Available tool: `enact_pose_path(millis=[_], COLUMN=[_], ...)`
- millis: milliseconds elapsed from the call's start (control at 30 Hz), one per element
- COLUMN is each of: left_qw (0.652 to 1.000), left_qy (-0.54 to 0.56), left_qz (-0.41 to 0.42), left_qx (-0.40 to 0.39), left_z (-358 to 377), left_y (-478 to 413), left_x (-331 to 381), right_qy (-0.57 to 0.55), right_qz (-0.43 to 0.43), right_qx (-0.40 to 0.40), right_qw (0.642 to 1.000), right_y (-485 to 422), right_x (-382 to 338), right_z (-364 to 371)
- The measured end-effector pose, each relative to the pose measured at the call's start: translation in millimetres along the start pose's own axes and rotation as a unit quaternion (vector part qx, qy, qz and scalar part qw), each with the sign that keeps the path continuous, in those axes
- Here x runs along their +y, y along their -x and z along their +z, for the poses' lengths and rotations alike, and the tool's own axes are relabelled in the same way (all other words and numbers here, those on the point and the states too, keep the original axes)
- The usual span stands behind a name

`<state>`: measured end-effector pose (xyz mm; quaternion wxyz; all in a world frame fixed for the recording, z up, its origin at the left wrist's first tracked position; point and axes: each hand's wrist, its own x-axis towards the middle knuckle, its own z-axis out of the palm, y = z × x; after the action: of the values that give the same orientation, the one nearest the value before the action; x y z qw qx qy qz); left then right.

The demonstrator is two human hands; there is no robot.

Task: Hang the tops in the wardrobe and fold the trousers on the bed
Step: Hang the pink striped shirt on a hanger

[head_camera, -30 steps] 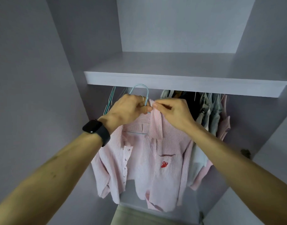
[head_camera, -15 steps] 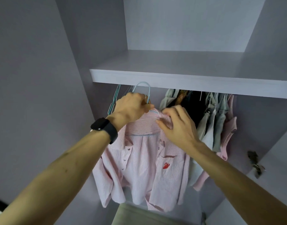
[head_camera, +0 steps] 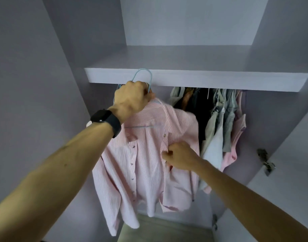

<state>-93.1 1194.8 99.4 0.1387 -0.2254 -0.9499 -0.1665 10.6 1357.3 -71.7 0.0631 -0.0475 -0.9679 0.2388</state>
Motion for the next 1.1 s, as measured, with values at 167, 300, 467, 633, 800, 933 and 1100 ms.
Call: enact_pose_path(millis=[167, 300, 467, 633, 800, 933, 1100], left_qw=[0.999, 0.999, 0.999, 0.999, 0.998, 0.999, 0.994], left_qy=[0.011, 0.035, 0.038, 0.034, 0.036, 0.03, 0.077], left_qz=[-0.035, -0.037, -0.018, 0.016, 0.034, 0.016, 0.06], left_qx=[-0.001, -0.012, -0.007, -0.026, -0.042, -0.019, -0.044], left_z=[9.5, 12.4, 2.9, -5.0, -3.0, -2.4, -8.6], left_y=[-2.2, -7.5, -13.2, -11.0, 4.7, 14.7, 14.1], left_x=[-14.0, -10.4, -3.2, -12.6, -23.2, -20.8, -30.7], right_qy=[-0.123, -0.127, -0.083, -0.188, -0.158, -0.16, -0.068], right_qz=[0.061, 0.076, 0.033, 0.021, -0.066, -0.11, -0.116], right_qx=[0.059, 0.053, -0.155, -0.047, 0.278, 0.336, 0.246], right_qw=[0.989, 0.988, 0.984, 0.981, 0.945, 0.922, 0.96], right_y=[-6.0, -0.8, 17.3, 8.7, -2.5, -12.5, -13.6], right_x=[15.0, 16.2, 6.4, 32.0, 27.6, 11.8, -1.1], right_z=[-50.0, -40.4, -12.3, -5.2, -37.6, -48.8, -39.4])
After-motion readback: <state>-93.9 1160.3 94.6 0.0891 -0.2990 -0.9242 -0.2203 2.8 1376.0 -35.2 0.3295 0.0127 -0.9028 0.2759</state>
